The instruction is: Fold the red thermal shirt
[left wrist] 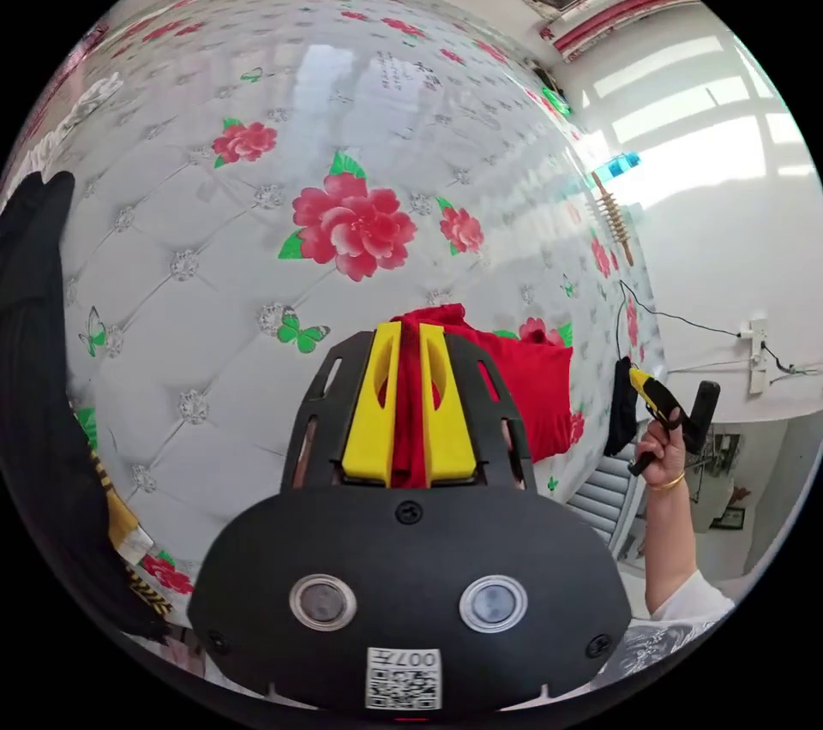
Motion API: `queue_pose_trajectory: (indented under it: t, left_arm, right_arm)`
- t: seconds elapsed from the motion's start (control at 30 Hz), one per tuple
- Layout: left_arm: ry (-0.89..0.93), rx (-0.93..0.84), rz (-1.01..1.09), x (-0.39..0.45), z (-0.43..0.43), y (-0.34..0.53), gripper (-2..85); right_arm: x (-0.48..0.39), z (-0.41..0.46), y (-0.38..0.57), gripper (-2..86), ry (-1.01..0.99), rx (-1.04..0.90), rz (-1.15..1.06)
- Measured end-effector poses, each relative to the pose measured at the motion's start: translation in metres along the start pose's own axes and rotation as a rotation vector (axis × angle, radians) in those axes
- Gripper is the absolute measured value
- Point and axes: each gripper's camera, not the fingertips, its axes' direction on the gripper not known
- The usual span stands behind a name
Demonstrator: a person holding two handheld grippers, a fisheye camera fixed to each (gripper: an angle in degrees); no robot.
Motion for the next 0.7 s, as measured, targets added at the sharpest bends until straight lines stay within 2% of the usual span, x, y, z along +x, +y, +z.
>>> queue_pose_trajectory:
  t: [0.23,0.43,0.57,0.63,0.7]
  left_arm:
    - [0.07,-0.073,0.136,-0.03,0.019,0.041,10.3]
    - [0.183,-0.175,0.3,-0.012,0.045,0.035,13.5]
    - [0.084,-0.2,0.325,0.001,0.053,0.027,9.7]
    - [0.065,-0.21,0.346,0.008,0.055,0.028,5.2]
    - [0.077,-0.189,0.332,0.008,0.048,0.03,4.8]
  right_arm:
    - [0.049,0.021,0.063,5.9,0.03,-0.091,-0.01]
    - [0.087,0.036,0.075,9.3,-0.029,-0.191,0.052]
    - [0.083,0.062,0.069,9.3,-0.124,-0.304,0.025]
    - [0.075,0.067,0.07,8.5,-0.081,-0.329,0.002]
    - [0.07,0.065,0.074,7.5,-0.041,-0.341,0.004]
